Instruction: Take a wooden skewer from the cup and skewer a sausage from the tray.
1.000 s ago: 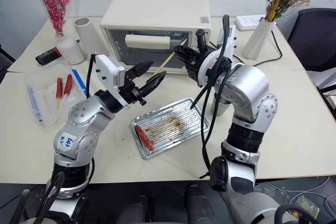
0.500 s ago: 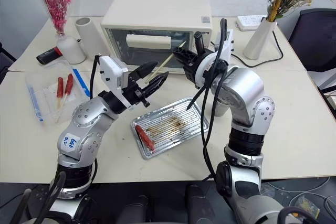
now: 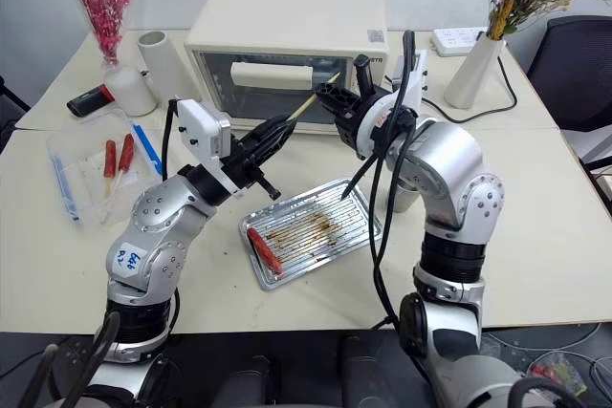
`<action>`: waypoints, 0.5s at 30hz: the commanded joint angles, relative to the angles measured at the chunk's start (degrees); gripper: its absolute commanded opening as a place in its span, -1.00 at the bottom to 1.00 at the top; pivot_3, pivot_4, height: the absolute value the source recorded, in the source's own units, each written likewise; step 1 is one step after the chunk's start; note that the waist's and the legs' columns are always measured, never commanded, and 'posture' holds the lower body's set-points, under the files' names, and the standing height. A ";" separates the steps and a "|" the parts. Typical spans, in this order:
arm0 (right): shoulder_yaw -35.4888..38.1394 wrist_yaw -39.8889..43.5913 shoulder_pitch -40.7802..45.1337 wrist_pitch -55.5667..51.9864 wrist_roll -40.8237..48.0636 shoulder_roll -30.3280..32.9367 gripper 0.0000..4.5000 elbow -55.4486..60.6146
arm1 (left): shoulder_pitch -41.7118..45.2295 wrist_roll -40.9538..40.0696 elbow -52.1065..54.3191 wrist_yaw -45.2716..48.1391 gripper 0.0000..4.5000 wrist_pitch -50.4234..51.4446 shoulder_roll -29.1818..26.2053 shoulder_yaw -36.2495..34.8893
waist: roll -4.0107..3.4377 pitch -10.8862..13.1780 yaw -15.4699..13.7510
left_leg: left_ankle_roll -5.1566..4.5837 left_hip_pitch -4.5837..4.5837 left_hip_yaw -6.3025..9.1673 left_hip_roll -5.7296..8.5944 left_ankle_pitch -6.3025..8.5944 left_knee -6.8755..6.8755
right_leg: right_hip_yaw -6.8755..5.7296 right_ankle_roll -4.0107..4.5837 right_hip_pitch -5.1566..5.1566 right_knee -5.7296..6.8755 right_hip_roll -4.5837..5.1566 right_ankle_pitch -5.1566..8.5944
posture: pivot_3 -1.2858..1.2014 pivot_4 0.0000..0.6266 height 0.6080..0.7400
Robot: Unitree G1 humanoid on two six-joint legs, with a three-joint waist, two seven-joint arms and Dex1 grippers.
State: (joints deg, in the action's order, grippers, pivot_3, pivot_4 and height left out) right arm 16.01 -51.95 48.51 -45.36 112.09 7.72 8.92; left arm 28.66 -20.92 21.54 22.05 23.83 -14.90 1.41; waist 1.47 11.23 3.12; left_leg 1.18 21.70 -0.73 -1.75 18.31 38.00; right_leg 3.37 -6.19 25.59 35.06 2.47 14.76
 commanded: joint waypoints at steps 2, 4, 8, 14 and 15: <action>0.07 2.45 -0.10 -1.10 0.91 3.61 -0.68 0.83 | -0.87 -0.02 2.83 0.23 -1.00 0.17 -1.58 -1.32 | 0.00 0.00 -0.01 | 0.00 0.01 0.01 0.00 0.00 0.00 | -0.01 0.00 0.00 0.00 0.00 0.00 | 0.03 -0.52 1.00; -0.66 3.83 -0.03 -2.18 0.91 5.53 -0.39 0.35 | -1.44 -0.43 3.42 0.50 -1.00 0.60 -2.69 -2.23 | 0.00 0.00 0.04 | -0.01 0.02 0.01 0.00 0.00 -0.01 | -0.01 0.00 0.00 -0.01 0.00 0.00 | 0.03 -0.52 1.00; -3.49 8.21 0.71 -5.29 0.49 12.43 0.22 -1.05 | -3.20 -1.85 5.04 1.50 -1.00 2.26 -6.72 -6.18 | 0.00 0.00 0.03 | -0.01 0.01 0.01 -0.01 0.01 -0.02 | -0.01 0.00 0.00 -0.04 0.00 0.00 | 0.03 -0.52 1.00; -16.80 33.16 0.80 -17.96 -23.96 29.84 0.51 8.18 | -9.55 -9.16 9.39 7.48 -1.00 8.75 -18.24 -17.55 | -0.04 0.03 0.06 | -0.03 0.03 -0.01 -0.03 0.02 -0.06 | -0.01 0.03 0.06 -0.16 0.00 0.02 | 0.03 -0.52 1.00; -19.80 38.82 0.18 -18.43 -28.84 32.45 0.51 11.44 | -10.80 -10.76 9.89 8.72 -1.00 9.93 -20.39 -19.75 | -0.04 0.03 0.05 | -0.04 0.06 -0.02 -0.03 0.02 -0.09 | -0.01 0.05 0.11 -0.15 0.00 0.03 | 0.03 -0.52 1.00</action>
State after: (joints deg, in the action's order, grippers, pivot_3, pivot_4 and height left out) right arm -0.28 -22.42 48.47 -62.16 90.69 38.07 13.99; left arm 18.41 -28.42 28.49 28.63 32.36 -33.34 -14.05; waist 1.43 11.26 3.17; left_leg 1.14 21.76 -0.72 -1.82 18.33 37.90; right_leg 3.32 -6.10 25.74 34.90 2.46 14.82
